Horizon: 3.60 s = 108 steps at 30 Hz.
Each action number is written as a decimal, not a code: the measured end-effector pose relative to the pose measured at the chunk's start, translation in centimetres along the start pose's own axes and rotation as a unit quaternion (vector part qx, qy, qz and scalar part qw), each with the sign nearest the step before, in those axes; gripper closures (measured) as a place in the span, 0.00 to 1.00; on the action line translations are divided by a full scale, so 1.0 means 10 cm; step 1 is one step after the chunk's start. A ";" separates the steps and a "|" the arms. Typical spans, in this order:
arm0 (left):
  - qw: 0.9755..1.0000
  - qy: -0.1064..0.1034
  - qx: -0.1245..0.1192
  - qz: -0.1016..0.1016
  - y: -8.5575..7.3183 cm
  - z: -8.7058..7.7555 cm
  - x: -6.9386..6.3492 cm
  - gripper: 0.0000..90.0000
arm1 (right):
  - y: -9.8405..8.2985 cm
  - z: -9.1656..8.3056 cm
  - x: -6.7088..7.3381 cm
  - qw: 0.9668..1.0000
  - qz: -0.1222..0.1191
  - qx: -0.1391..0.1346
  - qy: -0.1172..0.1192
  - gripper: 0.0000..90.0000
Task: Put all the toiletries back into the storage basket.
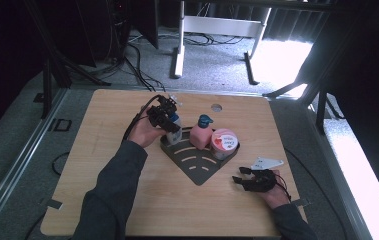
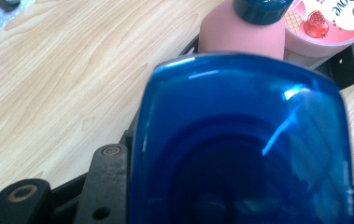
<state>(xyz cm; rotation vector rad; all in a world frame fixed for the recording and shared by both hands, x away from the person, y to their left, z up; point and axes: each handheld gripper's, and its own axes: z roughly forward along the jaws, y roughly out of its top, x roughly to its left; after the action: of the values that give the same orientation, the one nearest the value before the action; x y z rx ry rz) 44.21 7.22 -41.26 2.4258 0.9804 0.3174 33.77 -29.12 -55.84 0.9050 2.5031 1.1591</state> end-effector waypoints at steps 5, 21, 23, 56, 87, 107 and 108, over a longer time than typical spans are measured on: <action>1.000 -0.001 0.001 0.001 0.02 0.05 -0.01 0.61 | 0.00 0.00 0.00 1.000 0.000 0.000 0.000 0.53; 1.000 0.003 -0.002 0.001 0.07 0.21 0.02 0.61 | 0.00 0.00 0.00 1.000 -0.001 0.000 0.000 0.53; 1.000 0.003 -0.002 0.001 0.08 0.24 0.02 0.61 | 0.00 0.00 0.00 1.000 -0.001 0.000 0.000 0.53; 1.000 0.004 -0.006 -0.010 0.17 0.48 0.07 0.61 | 0.00 0.00 0.00 1.000 0.000 0.000 0.001 0.53; 1.000 -0.002 -0.024 -0.010 0.26 0.60 0.02 0.61 | 0.00 0.00 -0.01 1.000 -0.001 0.000 0.003 0.53; 0.999 -0.009 -0.031 -0.022 0.29 0.64 0.05 0.61 | 0.00 0.00 -0.01 1.000 -0.003 0.000 0.002 0.53; 0.999 -0.009 -0.031 -0.023 0.29 0.65 0.05 0.61 | 0.00 0.00 -0.01 1.000 -0.003 0.000 0.002 0.53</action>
<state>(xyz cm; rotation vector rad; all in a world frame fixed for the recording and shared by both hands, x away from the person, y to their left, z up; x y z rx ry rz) 48.80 3.45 -45.18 2.3428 1.0017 0.3043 33.82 -29.17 -55.84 0.8962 2.5077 1.1594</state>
